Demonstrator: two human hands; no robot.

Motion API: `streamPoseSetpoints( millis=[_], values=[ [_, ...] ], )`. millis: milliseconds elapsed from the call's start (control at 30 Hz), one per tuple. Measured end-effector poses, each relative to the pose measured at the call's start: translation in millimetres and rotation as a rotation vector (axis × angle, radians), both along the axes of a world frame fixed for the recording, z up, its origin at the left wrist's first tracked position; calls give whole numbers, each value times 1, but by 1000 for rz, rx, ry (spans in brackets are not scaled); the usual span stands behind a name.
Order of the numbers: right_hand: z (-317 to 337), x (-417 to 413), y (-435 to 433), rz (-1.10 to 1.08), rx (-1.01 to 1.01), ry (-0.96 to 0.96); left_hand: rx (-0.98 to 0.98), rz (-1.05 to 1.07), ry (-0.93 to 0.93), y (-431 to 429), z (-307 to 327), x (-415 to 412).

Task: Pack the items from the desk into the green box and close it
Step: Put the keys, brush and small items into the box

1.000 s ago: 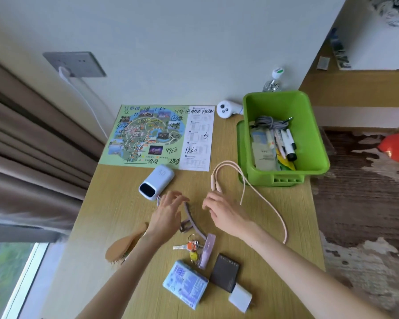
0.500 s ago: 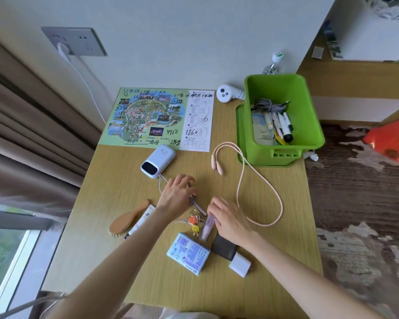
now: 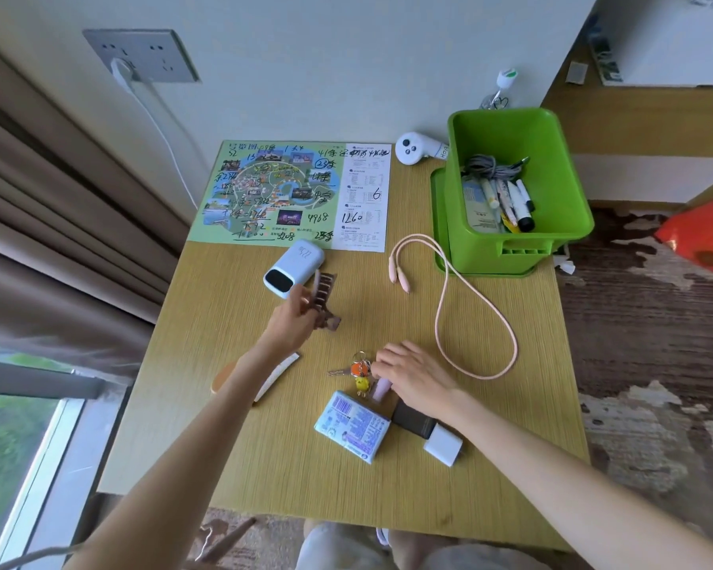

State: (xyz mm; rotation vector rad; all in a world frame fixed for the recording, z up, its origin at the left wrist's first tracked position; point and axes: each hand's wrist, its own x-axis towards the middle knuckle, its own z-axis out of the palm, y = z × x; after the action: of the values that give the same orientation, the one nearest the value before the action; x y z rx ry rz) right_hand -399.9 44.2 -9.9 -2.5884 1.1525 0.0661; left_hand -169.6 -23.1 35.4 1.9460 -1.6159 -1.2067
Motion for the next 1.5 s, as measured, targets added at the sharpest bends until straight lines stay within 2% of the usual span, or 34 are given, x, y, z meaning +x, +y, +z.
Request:
streamPoseSetpoints(
  millis=[100, 167, 233, 367, 567, 700, 767, 900, 1033, 1200, 1367, 1433, 1500],
  values=[
    [2, -3, -4, -54, -4, -16, 125, 201, 372, 6, 9, 4],
    [7, -7, -7, -143, -24, -65, 179, 234, 478, 12, 11, 9],
    [15, -10, -7, -238, -22, -130, 217, 219, 492, 20, 10, 14],
    [26, -19, 3, -374, 132, -165, 322, 210, 394, 41, 2, 18],
    [17, -19, 37, -346, 182, 146, 258, 20, 265, 58, -18, 1],
    [8, -15, 48, -358, 147, 250, 163, -12, -96, 61, -29, -24],
    [4, -13, 50, -374, 118, 250, 81, -102, -310, 58, -29, -37],
    [3, -16, 45, -427, 61, 202, 86, -233, -481, 50, -32, -57],
    [5, -23, 38, -470, 67, 120, 111, -279, -543, 42, -39, -68],
    [21, -36, 23, -598, 63, -80, 122, -306, -570, 32, -44, -75],
    [57, -55, -7, -650, -24, -240, 89, -321, -592, 24, -43, -73],
    [74, -61, -20, -666, -68, -273, 75, -288, -555, 18, -39, -73],
    [90, -68, -34, -680, -105, -296, 74, -209, -442, 7, -28, -73]
  ],
)
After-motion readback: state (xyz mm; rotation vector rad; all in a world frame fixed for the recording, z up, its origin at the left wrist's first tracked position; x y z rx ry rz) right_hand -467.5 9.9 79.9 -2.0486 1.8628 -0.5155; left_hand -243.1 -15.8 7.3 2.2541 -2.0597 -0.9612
